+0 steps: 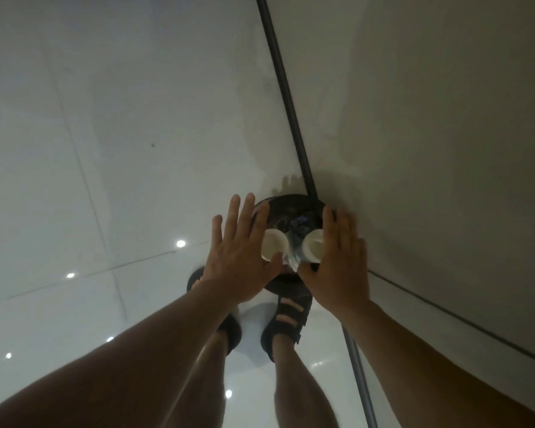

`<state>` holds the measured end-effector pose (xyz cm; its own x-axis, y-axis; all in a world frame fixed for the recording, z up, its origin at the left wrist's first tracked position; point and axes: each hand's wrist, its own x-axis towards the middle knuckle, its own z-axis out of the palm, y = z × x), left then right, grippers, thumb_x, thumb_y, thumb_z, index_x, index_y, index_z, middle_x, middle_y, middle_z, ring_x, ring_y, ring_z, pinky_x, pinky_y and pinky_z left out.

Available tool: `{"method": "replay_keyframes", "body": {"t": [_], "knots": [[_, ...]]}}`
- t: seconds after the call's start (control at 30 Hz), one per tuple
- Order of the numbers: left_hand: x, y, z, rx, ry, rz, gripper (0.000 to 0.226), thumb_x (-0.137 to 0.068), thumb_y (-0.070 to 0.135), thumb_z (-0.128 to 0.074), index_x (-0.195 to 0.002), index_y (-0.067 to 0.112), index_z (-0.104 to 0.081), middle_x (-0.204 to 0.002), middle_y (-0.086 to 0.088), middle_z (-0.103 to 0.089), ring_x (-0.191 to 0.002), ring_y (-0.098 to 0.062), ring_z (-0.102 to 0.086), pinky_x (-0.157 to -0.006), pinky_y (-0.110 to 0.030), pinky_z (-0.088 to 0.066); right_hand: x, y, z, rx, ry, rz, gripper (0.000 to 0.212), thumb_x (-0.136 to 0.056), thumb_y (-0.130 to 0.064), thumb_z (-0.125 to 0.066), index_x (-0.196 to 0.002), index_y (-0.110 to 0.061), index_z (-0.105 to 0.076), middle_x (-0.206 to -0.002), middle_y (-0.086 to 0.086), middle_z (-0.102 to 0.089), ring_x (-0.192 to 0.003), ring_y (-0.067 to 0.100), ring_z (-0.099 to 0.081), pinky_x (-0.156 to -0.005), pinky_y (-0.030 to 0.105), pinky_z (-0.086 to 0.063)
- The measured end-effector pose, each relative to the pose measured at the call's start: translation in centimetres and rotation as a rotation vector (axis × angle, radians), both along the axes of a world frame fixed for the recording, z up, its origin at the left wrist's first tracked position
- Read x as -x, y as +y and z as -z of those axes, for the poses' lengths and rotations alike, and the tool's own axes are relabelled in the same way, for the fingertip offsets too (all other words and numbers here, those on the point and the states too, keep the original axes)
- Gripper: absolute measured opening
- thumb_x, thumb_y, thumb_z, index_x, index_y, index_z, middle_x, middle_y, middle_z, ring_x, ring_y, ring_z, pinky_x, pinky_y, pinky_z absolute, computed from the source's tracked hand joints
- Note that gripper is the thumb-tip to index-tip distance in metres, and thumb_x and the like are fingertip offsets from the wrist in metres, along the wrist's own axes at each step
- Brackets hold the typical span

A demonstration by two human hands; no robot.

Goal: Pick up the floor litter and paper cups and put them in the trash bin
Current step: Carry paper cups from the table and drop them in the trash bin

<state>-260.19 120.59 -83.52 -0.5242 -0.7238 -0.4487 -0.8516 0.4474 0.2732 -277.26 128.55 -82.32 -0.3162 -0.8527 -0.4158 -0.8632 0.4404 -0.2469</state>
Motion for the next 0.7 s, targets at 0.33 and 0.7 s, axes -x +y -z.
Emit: {"method": "replay_keyframes", "body": {"t": [0.33, 0.7], "knots": [[-8.6, -3.4, -20.6, 0.074, -0.013, -0.175, 0.078, -0.071, 0.077, 0.021, -0.132, 0.034, 0.045, -0.151, 0.0, 0.037, -0.137, -0.022, 0.038, -0.115, -0.047, 0.011, -7.0, -4.0, -18.9, 0.103, -0.069, -0.148, 0.098, -0.086, -0.066, -0.047, -0.15, -0.037, 0.02, -0.164, 0.001, 0.01, -0.15, 0.022, 0.011, -0.12, 0.047, -0.011], [-19.7, 4.7, -38.5, 0.243, -0.09, -0.596, 0.083, -0.083, 0.072, -0.003, -0.15, 0.027, 0.015, -0.159, -0.003, 0.018, -0.143, -0.024, 0.026, -0.116, -0.049, 0.004, -14.5, -1.6, -35.6, 0.124, -0.099, -0.48, 0.096, -0.087, -0.06, -0.052, -0.15, -0.039, 0.017, -0.162, -0.004, 0.019, -0.148, 0.02, 0.019, -0.12, 0.047, -0.008]]}}
